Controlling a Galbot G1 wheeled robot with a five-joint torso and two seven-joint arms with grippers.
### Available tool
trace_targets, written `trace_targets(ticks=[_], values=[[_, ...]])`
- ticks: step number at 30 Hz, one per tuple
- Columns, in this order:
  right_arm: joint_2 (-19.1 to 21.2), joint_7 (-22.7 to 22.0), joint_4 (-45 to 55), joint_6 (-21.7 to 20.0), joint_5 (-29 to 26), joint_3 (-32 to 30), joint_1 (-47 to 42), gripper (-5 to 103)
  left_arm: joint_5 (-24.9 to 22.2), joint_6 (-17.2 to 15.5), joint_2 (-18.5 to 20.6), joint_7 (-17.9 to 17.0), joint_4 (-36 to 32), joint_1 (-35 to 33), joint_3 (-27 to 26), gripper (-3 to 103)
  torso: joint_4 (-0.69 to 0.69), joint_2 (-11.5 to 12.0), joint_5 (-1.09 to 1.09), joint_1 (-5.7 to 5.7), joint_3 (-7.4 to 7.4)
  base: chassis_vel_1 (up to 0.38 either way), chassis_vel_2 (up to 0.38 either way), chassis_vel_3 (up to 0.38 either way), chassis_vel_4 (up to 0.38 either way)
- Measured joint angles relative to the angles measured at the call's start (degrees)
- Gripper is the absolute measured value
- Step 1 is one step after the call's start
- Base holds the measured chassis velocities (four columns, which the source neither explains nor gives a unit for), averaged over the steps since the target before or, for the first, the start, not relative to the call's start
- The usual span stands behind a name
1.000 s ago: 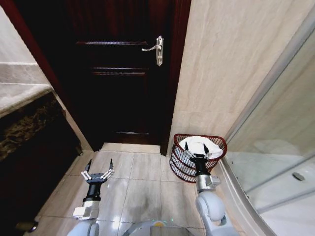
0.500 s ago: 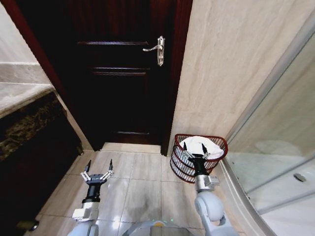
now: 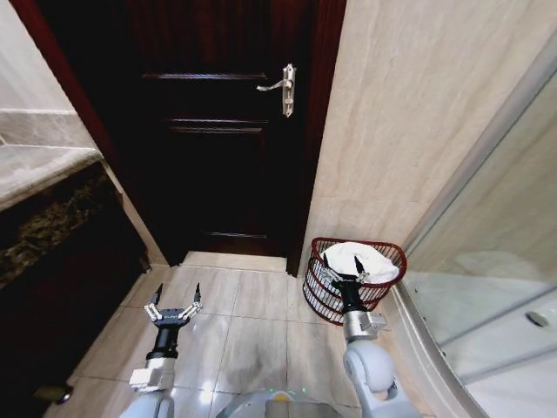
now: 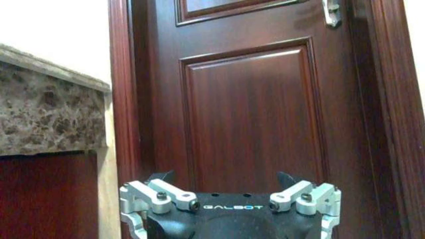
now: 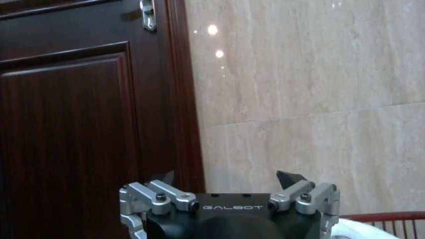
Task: Discard the used towel into the hamper.
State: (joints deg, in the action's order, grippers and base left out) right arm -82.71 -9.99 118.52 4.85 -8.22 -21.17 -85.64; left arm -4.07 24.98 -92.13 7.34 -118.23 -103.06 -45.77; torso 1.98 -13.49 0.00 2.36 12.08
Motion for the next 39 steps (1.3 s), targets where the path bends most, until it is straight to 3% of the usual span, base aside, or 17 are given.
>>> trace_targets(ticks=[9, 26, 39], values=[[0.2, -0.1, -0.4, 0.2, 0.0, -0.5, 0.0, 100, 0.4, -0.4, 0.0, 0.0, -0.2, -0.4, -0.1, 100, -0.01, -0.2, 0.00, 0.04, 0.13, 0.000, 0.000, 0.000, 0.000], [0.3, -0.1, 0.0, 0.6, 0.0, -2.3, -0.4, 100, 1.3, -0.3, 0.0, 0.1, -1.0, -0.3, -0.1, 100, -0.02, -4.2, 0.00, 1.38, 2.77, -0.011, -0.016, -0.016, -0.014], [0.3, 0.7, 0.3, 0.8, 0.1, -2.9, -1.0, 100, 1.3, -0.5, 0.0, 0.1, -0.9, -0.5, 0.1, 100, -0.01, -5.5, 0.00, 1.89, 3.66, -0.009, -0.013, -0.015, -0.008]])
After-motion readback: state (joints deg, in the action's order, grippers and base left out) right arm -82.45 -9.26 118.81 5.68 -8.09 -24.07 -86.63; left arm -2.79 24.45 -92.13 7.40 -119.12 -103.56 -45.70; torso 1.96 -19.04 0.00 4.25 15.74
